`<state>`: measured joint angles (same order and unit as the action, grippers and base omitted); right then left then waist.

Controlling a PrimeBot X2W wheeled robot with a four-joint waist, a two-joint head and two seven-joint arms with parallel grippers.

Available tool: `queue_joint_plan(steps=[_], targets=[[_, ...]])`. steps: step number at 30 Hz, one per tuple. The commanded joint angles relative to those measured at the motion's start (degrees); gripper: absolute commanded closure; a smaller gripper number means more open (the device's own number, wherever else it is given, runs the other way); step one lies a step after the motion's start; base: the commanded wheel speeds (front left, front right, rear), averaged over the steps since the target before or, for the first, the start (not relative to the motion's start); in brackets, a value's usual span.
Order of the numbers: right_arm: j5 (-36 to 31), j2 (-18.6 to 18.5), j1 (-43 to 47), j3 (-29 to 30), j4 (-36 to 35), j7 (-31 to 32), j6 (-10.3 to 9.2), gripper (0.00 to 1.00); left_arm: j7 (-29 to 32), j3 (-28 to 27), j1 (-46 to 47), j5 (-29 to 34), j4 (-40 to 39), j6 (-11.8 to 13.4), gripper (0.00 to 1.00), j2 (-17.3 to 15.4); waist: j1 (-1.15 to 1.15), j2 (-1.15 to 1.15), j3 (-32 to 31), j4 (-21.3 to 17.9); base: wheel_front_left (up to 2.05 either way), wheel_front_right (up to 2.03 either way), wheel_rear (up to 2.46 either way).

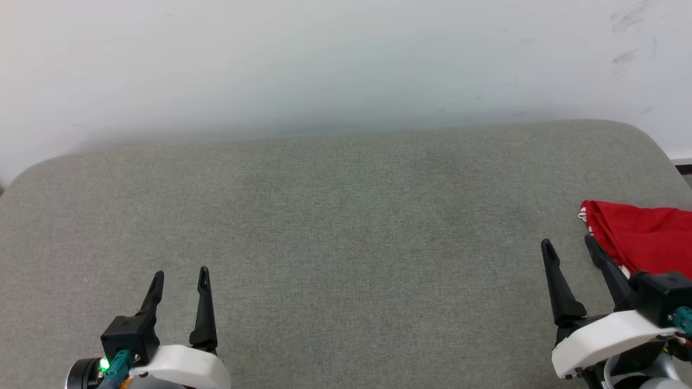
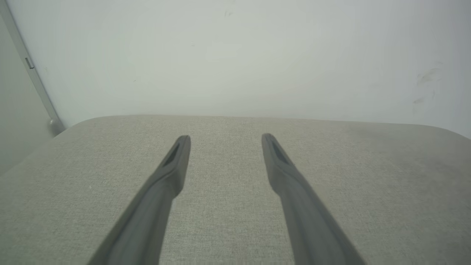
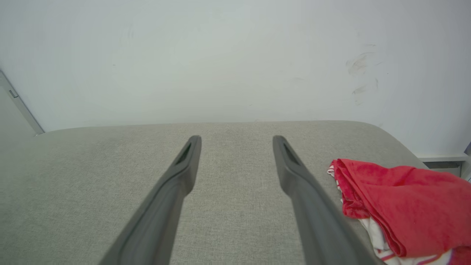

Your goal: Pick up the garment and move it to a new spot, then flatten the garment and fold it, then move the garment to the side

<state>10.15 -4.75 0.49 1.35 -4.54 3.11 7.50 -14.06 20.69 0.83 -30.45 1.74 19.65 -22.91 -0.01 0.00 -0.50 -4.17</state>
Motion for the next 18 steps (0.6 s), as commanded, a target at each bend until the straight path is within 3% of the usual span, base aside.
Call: queue_joint_plan(steps=[1,17,18], targets=[[-0.3,0.5,1.0,0.0,-1.0,0.4,-0.02,0.00,0.2,0.2,-0.8,-0.2,0.2,-0.1,0.00,-0.3,0.01,0.00,-0.2,-0.1,0.00,0.00,0.00],[-0.5,1.2,1.8,-0.7,-3.5,2.0,-0.02,0.00,0.5,0.7,-0.1,-0.9,0.4,-0.6,0.00,-0.8,0.01,0.00,-0.1,-0.1,0.00,0.00,0.00],[-0.3,1.0,1.3,-0.8,-3.2,2.0,0.00,1.00,0.6,0.8,-0.5,-0.9,0.6,-0.5,1.00,-0.5,0.01,0.00,-0.1,-0.1,0.00,0.00,0.00]])
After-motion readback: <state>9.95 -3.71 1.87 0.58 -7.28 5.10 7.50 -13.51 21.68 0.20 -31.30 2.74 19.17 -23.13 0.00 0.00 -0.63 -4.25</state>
